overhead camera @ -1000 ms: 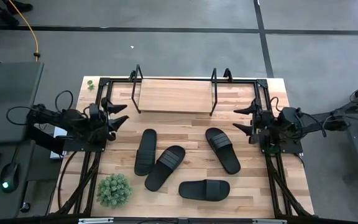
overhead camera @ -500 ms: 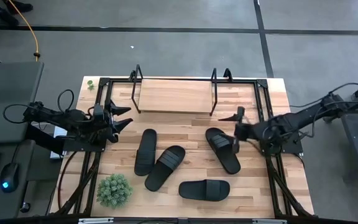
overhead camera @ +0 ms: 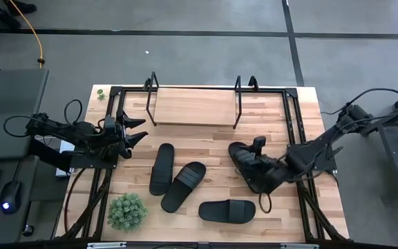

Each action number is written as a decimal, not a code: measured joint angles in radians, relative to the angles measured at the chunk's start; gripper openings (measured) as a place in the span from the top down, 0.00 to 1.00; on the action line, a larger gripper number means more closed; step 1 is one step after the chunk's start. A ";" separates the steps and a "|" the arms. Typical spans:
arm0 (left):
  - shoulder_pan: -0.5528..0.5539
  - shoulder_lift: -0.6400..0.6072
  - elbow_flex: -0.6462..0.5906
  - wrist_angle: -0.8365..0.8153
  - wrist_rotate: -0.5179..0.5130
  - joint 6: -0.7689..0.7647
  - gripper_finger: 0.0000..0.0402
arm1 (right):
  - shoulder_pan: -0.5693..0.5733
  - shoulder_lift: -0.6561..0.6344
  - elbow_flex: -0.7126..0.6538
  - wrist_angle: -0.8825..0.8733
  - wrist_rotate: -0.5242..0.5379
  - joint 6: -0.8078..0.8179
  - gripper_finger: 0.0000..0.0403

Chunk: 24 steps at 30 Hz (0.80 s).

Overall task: Pick and place slides into the shelf
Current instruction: Put the top right black slipper on the shelf

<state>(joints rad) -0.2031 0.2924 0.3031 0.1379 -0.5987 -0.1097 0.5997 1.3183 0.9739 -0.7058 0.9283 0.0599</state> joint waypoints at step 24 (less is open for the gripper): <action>0.000 0.000 0.000 0.001 -0.023 0.026 0.39 | 0.026 0.181 0.001 -0.194 -0.165 0.483 0.38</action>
<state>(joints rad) -0.2033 0.2924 0.3031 0.1389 -0.6212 -0.0834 0.6260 1.4994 0.9749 -0.8997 0.7637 0.5425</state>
